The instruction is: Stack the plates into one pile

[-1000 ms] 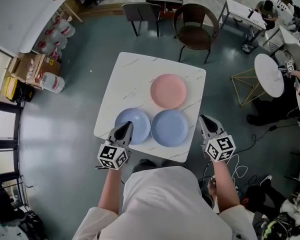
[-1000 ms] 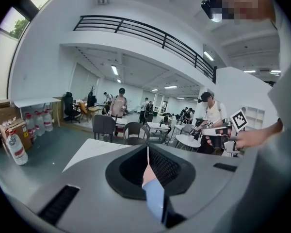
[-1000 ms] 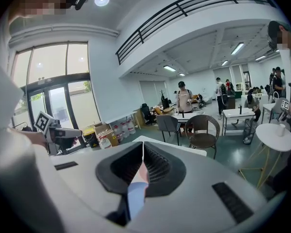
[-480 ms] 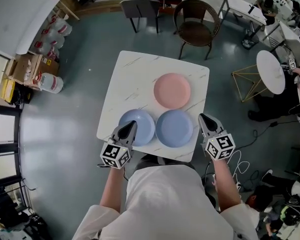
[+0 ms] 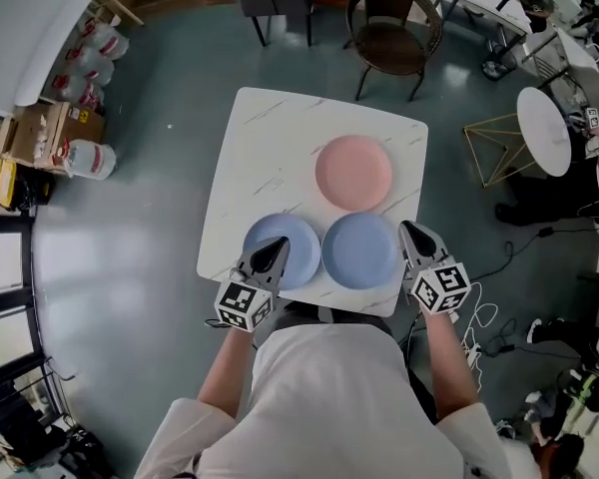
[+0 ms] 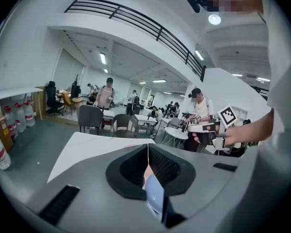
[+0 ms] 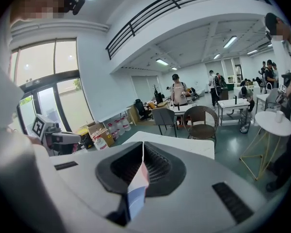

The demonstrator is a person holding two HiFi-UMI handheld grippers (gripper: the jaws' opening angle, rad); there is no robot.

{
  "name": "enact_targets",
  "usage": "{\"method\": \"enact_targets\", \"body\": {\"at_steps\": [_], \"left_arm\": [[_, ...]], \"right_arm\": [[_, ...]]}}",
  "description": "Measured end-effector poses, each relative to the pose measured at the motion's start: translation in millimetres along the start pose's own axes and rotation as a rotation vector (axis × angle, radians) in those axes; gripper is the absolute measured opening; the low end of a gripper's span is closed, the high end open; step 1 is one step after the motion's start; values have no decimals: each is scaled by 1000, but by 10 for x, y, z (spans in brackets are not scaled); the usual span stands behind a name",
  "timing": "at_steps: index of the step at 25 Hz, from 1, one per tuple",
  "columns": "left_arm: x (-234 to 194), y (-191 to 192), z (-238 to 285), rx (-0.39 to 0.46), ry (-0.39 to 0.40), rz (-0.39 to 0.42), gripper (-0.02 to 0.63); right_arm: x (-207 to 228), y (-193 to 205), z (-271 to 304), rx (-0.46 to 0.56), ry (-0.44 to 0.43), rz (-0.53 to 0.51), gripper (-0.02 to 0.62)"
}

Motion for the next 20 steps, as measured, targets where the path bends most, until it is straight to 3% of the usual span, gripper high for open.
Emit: {"method": "enact_targets", "body": {"at_steps": [7,20], "left_arm": [[-165,233,174,-72,24,-58,17],[-300,554,438,-150,50,-139,17]], "right_arm": [[36,231,282,-55,17,64,26],[478,859,699,-197,69,259,28]]}}
Point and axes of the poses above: the fingertips, and each gripper's own axes: z forward along the fingers, x to its right, y out of its underside, the point moved 3 cm from there along -z, backward along the fingers, and after that the axes turned 4 degrees about x, right-handed, at the moved point
